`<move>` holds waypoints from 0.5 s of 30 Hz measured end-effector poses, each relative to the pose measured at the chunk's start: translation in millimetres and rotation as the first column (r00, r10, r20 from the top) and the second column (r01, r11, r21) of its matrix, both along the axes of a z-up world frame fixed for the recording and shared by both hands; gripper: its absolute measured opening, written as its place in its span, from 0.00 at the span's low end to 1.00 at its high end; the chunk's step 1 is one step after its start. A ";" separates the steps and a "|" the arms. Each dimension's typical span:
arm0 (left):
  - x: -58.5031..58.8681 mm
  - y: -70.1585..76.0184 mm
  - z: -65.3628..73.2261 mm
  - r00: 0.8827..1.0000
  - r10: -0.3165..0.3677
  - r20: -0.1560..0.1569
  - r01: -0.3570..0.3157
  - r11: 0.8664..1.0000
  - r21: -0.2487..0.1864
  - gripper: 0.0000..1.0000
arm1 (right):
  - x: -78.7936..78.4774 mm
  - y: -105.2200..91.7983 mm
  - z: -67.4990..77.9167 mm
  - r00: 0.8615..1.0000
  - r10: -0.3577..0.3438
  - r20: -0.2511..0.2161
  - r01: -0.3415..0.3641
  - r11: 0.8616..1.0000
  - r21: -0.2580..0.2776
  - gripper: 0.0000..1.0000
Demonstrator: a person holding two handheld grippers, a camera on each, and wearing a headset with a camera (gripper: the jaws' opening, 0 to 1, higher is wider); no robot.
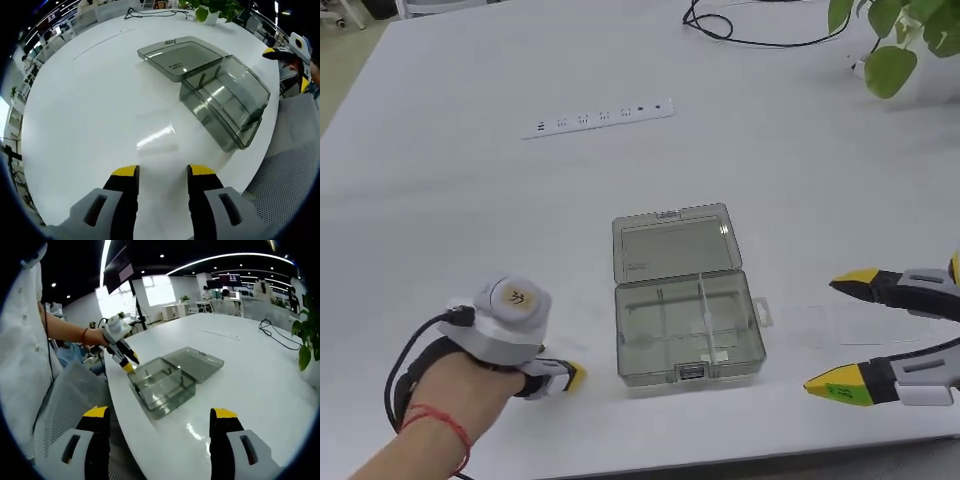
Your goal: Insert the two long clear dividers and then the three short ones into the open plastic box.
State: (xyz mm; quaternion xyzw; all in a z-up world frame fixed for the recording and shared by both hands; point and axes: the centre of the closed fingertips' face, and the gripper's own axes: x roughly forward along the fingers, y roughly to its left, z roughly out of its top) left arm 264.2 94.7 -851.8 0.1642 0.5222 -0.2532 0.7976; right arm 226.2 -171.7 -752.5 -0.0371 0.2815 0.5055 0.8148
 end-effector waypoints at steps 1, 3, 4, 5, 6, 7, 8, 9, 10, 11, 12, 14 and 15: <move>0.3 0.0 0.2 1.000 0.001 0.000 -0.001 1.000 0.000 0.36 | -0.2 -0.1 -0.2 1.000 0.000 0.000 0.000 1.000 0.000 0.83; 0.4 0.6 0.6 1.000 0.022 -0.001 -0.022 1.000 -0.001 0.35 | -0.7 -0.4 -0.9 1.000 0.000 -0.001 0.000 1.000 0.000 0.83; 0.6 1.0 0.8 1.000 0.025 -0.001 -0.025 1.000 -0.001 0.35 | -1.1 -0.7 -1.8 1.000 0.002 0.001 -0.002 1.000 -0.003 0.83; 0.7 1.3 0.9 1.000 0.027 -0.001 -0.027 1.000 -0.001 0.34 | -1.6 -0.8 -2.4 1.000 0.004 0.002 -0.004 1.000 -0.005 0.83; 0.7 1.5 1.0 1.000 0.027 -0.001 -0.027 1.000 0.000 0.34 | -2.0 -1.0 -3.0 1.000 0.008 0.004 -0.008 1.000 -0.007 0.83; 0.8 1.9 0.9 1.000 0.028 -0.001 -0.028 1.000 -0.001 0.34 | -2.7 -1.2 -4.0 1.000 0.010 0.003 -0.010 1.000 -0.009 0.83; 0.9 2.1 0.9 1.000 0.030 -0.001 -0.030 1.000 -0.001 0.33 | -2.8 -1.4 -4.6 1.000 0.011 0.003 -0.011 1.000 -0.012 0.83; 1.0 2.4 0.8 1.000 0.030 -0.003 -0.030 1.000 -0.002 0.33 | -3.0 -2.0 -5.7 1.000 0.011 0.001 -0.011 1.000 -0.015 0.83; 1.1 2.7 0.7 1.000 0.029 -0.003 -0.029 1.000 0.000 0.32 | -3.1 -2.0 -5.7 1.000 0.012 0.002 -0.012 1.000 -0.015 0.83; 1.1 2.8 0.7 1.000 0.029 -0.004 -0.029 1.000 0.000 0.32 | -3.2 -2.0 -5.9 1.000 0.014 0.003 -0.014 1.000 -0.015 0.83; 1.0 2.9 1.0 0.999 0.033 -0.005 -0.033 0.999 0.000 0.32 | -3.5 -2.0 -6.3 1.000 0.016 0.003 -0.016 1.000 -0.017 0.83; 1.2 2.8 1.1 0.999 0.034 -0.005 -0.034 0.999 0.002 0.32 | -4.1 -2.2 -7.0 1.000 0.020 0.004 -0.020 1.000 -0.023 0.84; 1.2 2.8 1.2 0.999 0.034 -0.005 -0.034 0.999 0.002 0.32 | -4.5 -2.1 -7.1 1.000 0.022 0.004 -0.022 0.999 -0.024 0.84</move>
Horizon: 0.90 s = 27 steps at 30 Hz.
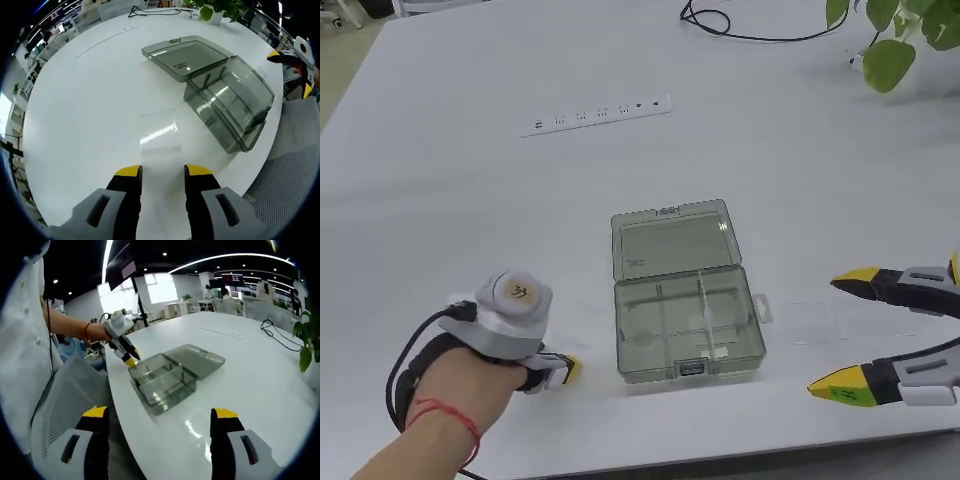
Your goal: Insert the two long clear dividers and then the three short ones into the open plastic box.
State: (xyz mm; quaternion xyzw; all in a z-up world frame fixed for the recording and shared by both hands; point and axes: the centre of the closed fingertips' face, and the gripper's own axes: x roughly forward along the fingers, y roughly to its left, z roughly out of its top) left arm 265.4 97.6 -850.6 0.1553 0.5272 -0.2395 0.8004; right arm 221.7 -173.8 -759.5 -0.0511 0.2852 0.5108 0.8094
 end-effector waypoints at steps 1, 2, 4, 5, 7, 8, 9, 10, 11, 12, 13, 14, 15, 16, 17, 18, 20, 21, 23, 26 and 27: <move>0.0 0.0 0.0 1.000 0.001 0.001 -0.001 1.000 -0.002 0.32 | -0.4 0.0 -0.1 1.000 0.004 0.004 -0.004 1.000 -0.003 0.84; 0.0 0.1 0.1 1.000 0.002 0.002 -0.002 1.000 -0.004 0.32 | -0.6 -0.1 -0.1 1.000 0.006 0.007 -0.006 1.000 -0.004 0.84; -0.1 -0.1 0.7 1.000 0.010 -0.002 -0.010 1.000 -0.019 0.31 | -1.4 -0.5 -0.6 1.000 0.008 0.007 -0.008 1.000 -0.009 0.84; -0.4 -1.8 1.5 0.999 0.036 -0.009 -0.036 0.998 -0.046 0.31 | -1.6 -0.8 -1.0 1.000 0.009 0.008 -0.009 1.000 -0.012 0.84; -0.5 -0.7 1.2 1.000 0.029 -0.004 -0.030 0.999 -0.044 0.31 | -2.5 -1.1 -1.5 1.000 0.012 0.010 -0.012 1.000 -0.018 0.84; -0.7 -1.0 1.3 1.000 0.030 -0.005 -0.030 0.998 -0.047 0.31 | -2.8 -1.0 -1.6 1.000 0.014 0.010 -0.014 1.000 -0.019 0.84; -1.4 -1.5 1.4 0.999 0.035 -0.008 -0.036 0.998 -0.055 0.31 | -3.5 -1.4 -2.5 1.000 0.018 0.010 -0.018 0.999 -0.027 0.84; -1.7 -1.3 1.6 0.999 0.039 -0.008 -0.040 0.997 -0.060 0.31 | -3.9 -1.6 -2.9 1.000 0.021 0.012 -0.021 0.999 -0.032 0.84; -2.0 -1.2 1.9 0.999 0.044 -0.007 -0.044 0.997 -0.069 0.31 | -4.2 -1.9 -3.2 1.000 0.023 0.013 -0.023 0.999 -0.036 0.84; -2.3 -1.4 2.3 0.999 0.050 -0.008 -0.050 0.996 -0.077 0.31 | -4.3 -2.0 -3.3 1.000 0.023 0.013 -0.023 0.999 -0.036 0.84; -2.2 -1.3 3.4 0.999 0.054 -0.006 -0.054 0.995 -0.083 0.30 | -4.4 -2.3 -3.2 1.000 0.023 0.012 -0.022 0.999 -0.037 0.84; -2.7 -0.7 4.0 0.998 0.062 -0.008 -0.063 0.994 -0.092 0.30 | -4.4 -2.5 -3.1 1.000 0.022 0.012 -0.021 0.999 -0.038 0.84; -2.8 -0.6 4.3 0.998 0.068 -0.006 -0.068 0.993 -0.102 0.30 | -4.1 -3.2 -3.1 1.000 0.020 0.013 -0.020 0.999 -0.043 0.84; -3.5 0.4 4.8 0.997 0.080 -0.006 -0.080 0.991 -0.111 0.30 | -4.2 -3.5 -3.0 1.000 0.020 0.011 -0.019 0.999 -0.045 0.84; -3.7 0.9 5.7 0.996 0.087 -0.004 -0.087 0.989 -0.120 0.30 | -4.0 -3.4 -1.4 1.000 0.017 0.011 -0.017 0.999 -0.043 0.84; -3.8 0.8 8.1 0.995 0.100 0.002 -0.099 0.985 -0.141 0.30 | -3.4 -3.3 0.6 1.000 0.014 0.012 -0.013 0.999 -0.043 0.84; -3.8 2.0 12.1 0.993 0.117 0.010 -0.114 0.981 -0.159 0.30 | -2.8 -3.0 2.4 1.000 0.011 0.014 -0.010 0.999 -0.045 0.84; -2.8 2.3 15.9 0.991 0.133 0.018 -0.127 0.975 -0.181 0.30 | -1.7 -2.2 5.3 1.000 0.007 0.017 -0.006 0.999 -0.044 0.84; -1.7 2.6 23.4 0.987 0.156 0.030 -0.146 0.966 -0.212 0.30 | 0.1 0.4 11.3 1.000 -0.005 0.014 0.005 0.999 -0.035 0.83; -0.6 2.7 32.5 0.984 0.171 0.048 -0.155 0.957 -0.244 0.30 | 4.4 7.2 22.7 1.000 -0.024 0.015 0.024 0.999 -0.022 0.80; 0.9 1.7 38.4 0.981 0.185 0.058 -0.163 0.949 -0.268 0.30 | 5.1 9.4 25.3 1.000 -0.030 0.008 0.030 0.999 -0.019 0.78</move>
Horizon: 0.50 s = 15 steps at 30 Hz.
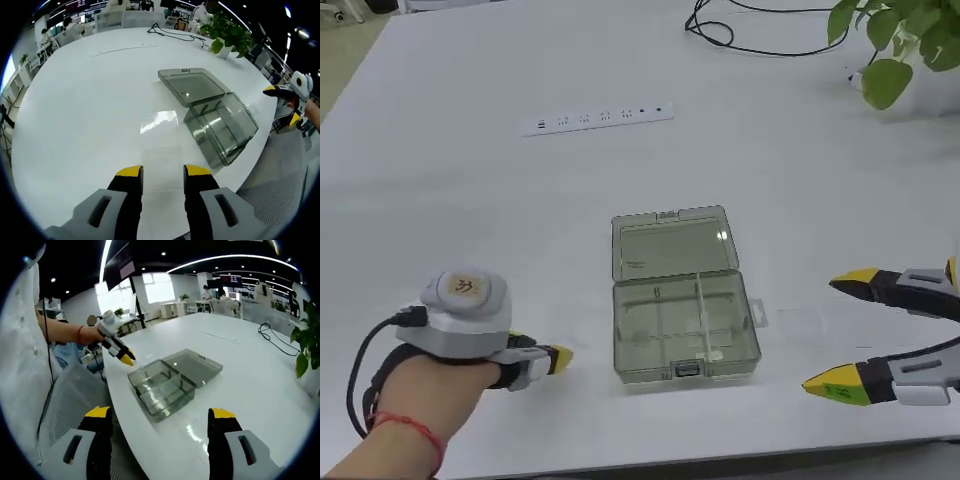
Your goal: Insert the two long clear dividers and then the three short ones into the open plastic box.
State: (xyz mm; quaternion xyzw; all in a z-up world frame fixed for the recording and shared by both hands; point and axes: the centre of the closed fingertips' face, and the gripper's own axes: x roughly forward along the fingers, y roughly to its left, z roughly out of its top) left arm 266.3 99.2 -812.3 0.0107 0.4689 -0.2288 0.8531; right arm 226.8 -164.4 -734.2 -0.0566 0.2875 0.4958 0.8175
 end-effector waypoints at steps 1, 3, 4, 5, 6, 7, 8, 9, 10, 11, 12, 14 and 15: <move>0.6 0.6 3.2 1.000 0.004 0.007 -0.004 1.000 -0.006 0.30 | 1.3 4.6 5.9 1.000 -0.003 0.005 0.003 1.000 0.010 0.77; 2.4 -3.2 14.8 0.999 0.017 0.036 -0.016 0.999 -0.041 0.30 | 3.8 10.9 13.4 1.000 -0.011 0.005 0.010 1.000 0.022 0.75; 1.5 -6.6 23.2 0.999 0.021 0.050 -0.018 0.998 -0.057 0.30 | 5.7 16.9 19.5 1.000 -0.022 -0.006 0.022 0.999 0.039 0.74; 2.4 -8.4 27.4 0.998 0.024 0.063 -0.019 0.997 -0.069 0.30 | 6.9 20.7 23.2 0.999 -0.030 -0.012 0.031 0.998 0.048 0.73; 3.6 -12.6 35.4 0.996 0.027 0.081 -0.020 0.995 -0.095 0.30 | 9.1 27.2 29.8 0.999 -0.035 -0.009 0.035 0.998 0.060 0.72; 3.6 -15.2 40.1 0.996 0.031 0.088 -0.021 0.994 -0.110 0.30 | 10.6 31.6 34.3 0.999 -0.038 -0.005 0.038 0.997 0.068 0.71; 4.3 -17.9 45.1 0.994 0.032 0.101 -0.019 0.992 -0.123 0.30 | 12.1 38.8 40.2 0.999 -0.042 -0.012 0.043 0.996 0.076 0.69; 5.6 -22.6 52.3 0.992 0.033 0.119 -0.016 0.989 -0.147 0.30 | 12.8 43.9 44.4 0.999 -0.043 -0.017 0.044 0.995 0.088 0.67; 5.8 -25.6 56.5 0.992 0.036 0.124 -0.016 0.987 -0.161 0.30 | 14.1 49.6 49.0 0.999 -0.044 -0.016 0.045 0.994 0.101 0.66; 6.3 -31.2 63.0 0.990 0.031 0.140 -0.005 0.984 -0.179 0.30 | 17.2 57.9 56.0 0.998 -0.060 -0.025 0.063 0.990 0.123 0.64; 6.2 -35.1 66.9 0.989 0.026 0.148 0.002 0.982 -0.191 0.30 | 18.3 63.3 60.6 0.997 -0.067 -0.034 0.071 0.987 0.141 0.62; 6.6 -45.2 76.9 0.986 0.025 0.167 0.014 0.974 -0.228 0.30 | 23.2 74.6 69.0 0.996 -0.082 -0.047 0.089 0.978 0.190 0.57; 7.4 -49.6 81.4 0.984 0.027 0.177 0.018 0.969 -0.248 0.30 | 25.9 77.3 70.2 0.994 -0.091 -0.052 0.100 0.974 0.202 0.56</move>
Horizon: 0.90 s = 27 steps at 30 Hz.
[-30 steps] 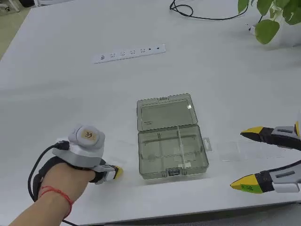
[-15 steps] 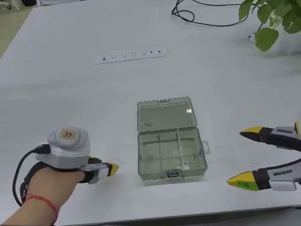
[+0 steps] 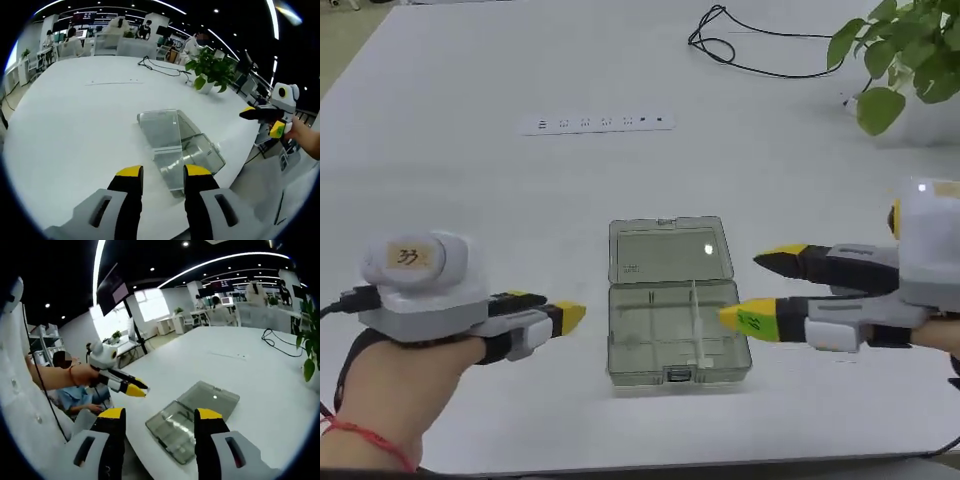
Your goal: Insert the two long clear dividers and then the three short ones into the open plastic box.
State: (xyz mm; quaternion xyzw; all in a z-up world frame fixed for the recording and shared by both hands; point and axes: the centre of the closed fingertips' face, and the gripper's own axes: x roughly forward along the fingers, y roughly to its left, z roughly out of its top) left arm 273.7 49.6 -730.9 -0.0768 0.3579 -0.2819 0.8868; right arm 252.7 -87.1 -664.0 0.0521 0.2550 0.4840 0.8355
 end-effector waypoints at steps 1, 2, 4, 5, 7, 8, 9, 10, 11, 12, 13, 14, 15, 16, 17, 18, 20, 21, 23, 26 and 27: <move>-0.4 -5.1 5.0 1.000 -0.001 0.004 0.001 1.000 -0.021 0.30 | 1.5 4.7 3.5 1.000 -0.005 -0.002 0.005 1.000 0.014 0.54; -0.2 -8.7 8.2 1.000 -0.006 0.012 0.007 0.999 -0.031 0.30 | 4.7 11.1 7.4 1.000 -0.026 -0.011 0.026 0.999 0.027 0.51; -0.1 -17.2 16.0 0.999 -0.016 0.030 0.017 0.998 -0.059 0.30 | 9.8 18.0 6.2 0.999 -0.041 -0.017 0.041 0.999 0.033 0.44; -0.3 -21.0 19.1 0.999 -0.021 0.036 0.023 0.997 -0.072 0.30 | 11.9 21.3 6.6 0.998 -0.054 -0.031 0.056 0.998 0.038 0.41; -1.7 -31.1 26.5 0.998 -0.036 0.051 0.041 0.994 -0.101 0.30 | 16.1 31.3 10.1 0.995 -0.079 -0.056 0.083 0.994 0.068 0.37; -1.7 -34.1 28.4 0.998 -0.040 0.055 0.046 0.993 -0.112 0.30 | 18.1 35.2 8.3 0.991 -0.103 -0.086 0.109 0.992 0.067 0.34; -2.5 -37.9 31.2 0.997 -0.045 0.060 0.052 0.990 -0.128 0.30 | 18.5 38.5 8.6 0.990 -0.108 -0.088 0.114 0.991 0.065 0.30; -3.2 -41.3 33.5 0.997 -0.051 0.065 0.059 0.988 -0.140 0.30 | 19.0 41.4 8.7 0.990 -0.112 -0.090 0.118 0.991 0.067 0.28; -3.7 -43.0 34.0 0.996 -0.054 0.067 0.063 0.988 -0.140 0.30 | 20.0 44.9 6.7 0.986 -0.130 -0.107 0.137 0.989 0.063 0.28; -4.5 -45.9 35.0 0.996 -0.060 0.072 0.070 0.988 -0.141 0.30 | 19.9 45.7 3.7 0.982 -0.143 -0.124 0.150 0.987 0.052 0.27; -5.5 -49.3 36.3 0.995 -0.068 0.075 0.079 0.985 -0.150 0.30 | 19.6 49.8 3.7 0.982 -0.141 -0.126 0.149 0.987 0.060 0.26; -5.9 -51.1 36.6 0.994 -0.075 0.078 0.086 0.984 -0.156 0.30 | 18.6 51.9 2.3 0.979 -0.144 -0.142 0.153 0.986 0.059 0.25; -6.2 -52.5 37.1 0.994 -0.079 0.082 0.091 0.983 -0.158 0.30 | 19.0 52.1 -1.3 0.977 -0.150 -0.152 0.159 0.986 0.048 0.23; -7.1 -55.2 38.2 0.992 -0.087 0.086 0.101 0.982 -0.161 0.30 | 19.2 52.6 -2.7 0.977 -0.152 -0.151 0.160 0.986 0.046 0.22; -7.4 -56.3 39.1 0.992 -0.091 0.089 0.105 0.981 -0.164 0.30 | 17.5 54.4 -4.4 0.975 -0.155 -0.159 0.163 0.986 0.039 0.22; -7.7 -58.1 40.6 0.991 -0.094 0.092 0.109 0.980 -0.169 0.30 | 17.2 54.8 -5.4 0.973 -0.161 -0.163 0.169 0.985 0.036 0.21; -9.0 -60.8 42.5 0.990 -0.103 0.098 0.119 0.977 -0.176 0.30 | 16.4 56.8 -5.9 0.971 -0.165 -0.171 0.174 0.984 0.037 0.19; -9.3 -61.7 43.3 0.989 -0.107 0.101 0.124 0.976 -0.178 0.30 | 16.2 57.7 -5.9 0.970 -0.169 -0.173 0.177 0.984 0.035 0.18; -9.6 -63.1 43.9 0.988 -0.117 0.106 0.134 0.975 -0.177 0.30 | 16.7 58.8 -5.6 0.969 -0.174 -0.172 0.183 0.982 0.036 0.17; -10.2 -63.7 44.6 0.987 -0.123 0.108 0.141 0.974 -0.179 0.30 | 17.6 60.4 -4.9 0.966 -0.188 -0.180 0.198 0.980 0.038 0.14; -10.1 -63.6 44.9 0.986 -0.125 0.109 0.143 0.973 -0.180 0.30 | 17.4 60.6 -5.4 0.964 -0.190 -0.183 0.200 0.979 0.036 0.12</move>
